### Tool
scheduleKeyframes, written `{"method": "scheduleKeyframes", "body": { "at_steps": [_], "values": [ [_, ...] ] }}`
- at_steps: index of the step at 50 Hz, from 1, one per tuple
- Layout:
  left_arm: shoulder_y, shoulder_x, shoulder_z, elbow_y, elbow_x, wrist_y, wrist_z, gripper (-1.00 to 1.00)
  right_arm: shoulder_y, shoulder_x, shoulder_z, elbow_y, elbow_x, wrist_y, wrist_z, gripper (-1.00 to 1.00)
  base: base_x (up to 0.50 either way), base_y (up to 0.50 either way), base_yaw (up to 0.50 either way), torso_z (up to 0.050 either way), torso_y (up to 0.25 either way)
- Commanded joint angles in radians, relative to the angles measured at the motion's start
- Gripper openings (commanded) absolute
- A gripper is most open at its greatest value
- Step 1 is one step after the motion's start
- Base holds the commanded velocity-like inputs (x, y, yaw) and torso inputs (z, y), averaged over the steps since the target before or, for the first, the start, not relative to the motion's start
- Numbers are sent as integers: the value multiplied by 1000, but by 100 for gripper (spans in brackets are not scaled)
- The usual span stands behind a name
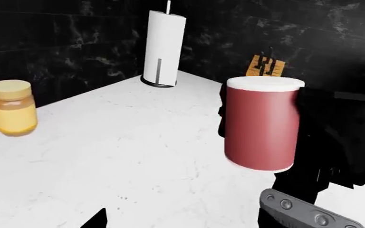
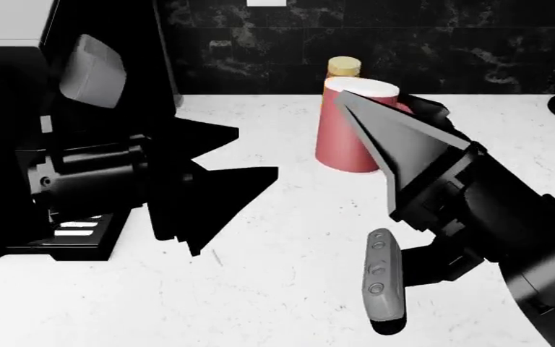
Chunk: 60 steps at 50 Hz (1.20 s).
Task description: A wet mug is on the counter and needs to be dried. Pick it up and place it upside down in the open cabinet.
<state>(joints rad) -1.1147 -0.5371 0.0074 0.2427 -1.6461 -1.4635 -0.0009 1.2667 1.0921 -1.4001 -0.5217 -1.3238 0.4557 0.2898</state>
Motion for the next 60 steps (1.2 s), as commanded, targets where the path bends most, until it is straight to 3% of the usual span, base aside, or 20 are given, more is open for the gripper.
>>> {"method": "scheduleKeyframes", "body": {
  "at_steps": [1,8,14,27,60],
  "values": [
    [-35,-14,10,-33,-97,40,-70,100,-56,7,-14,-43,-36,28,38,-100,0,0,0,0,0],
    [-21,-24,38,1,-249,73,-186,100,-79,-5,-22,-33,-45,40,48,-100,0,0,0,0,0],
    [16,-36,56,62,-321,82,-215,100,-62,-10,-6,-26,-19,42,46,-100,0,0,0,0,0],
    [10,-26,86,58,-313,107,-239,100,-77,-19,-8,-43,-19,46,48,-100,0,0,0,0,0],
    [2,-66,143,137,-487,205,-351,100,-101,-56,-20,-15,-24,34,55,-100,0,0,0,0,0]
  ]
}}
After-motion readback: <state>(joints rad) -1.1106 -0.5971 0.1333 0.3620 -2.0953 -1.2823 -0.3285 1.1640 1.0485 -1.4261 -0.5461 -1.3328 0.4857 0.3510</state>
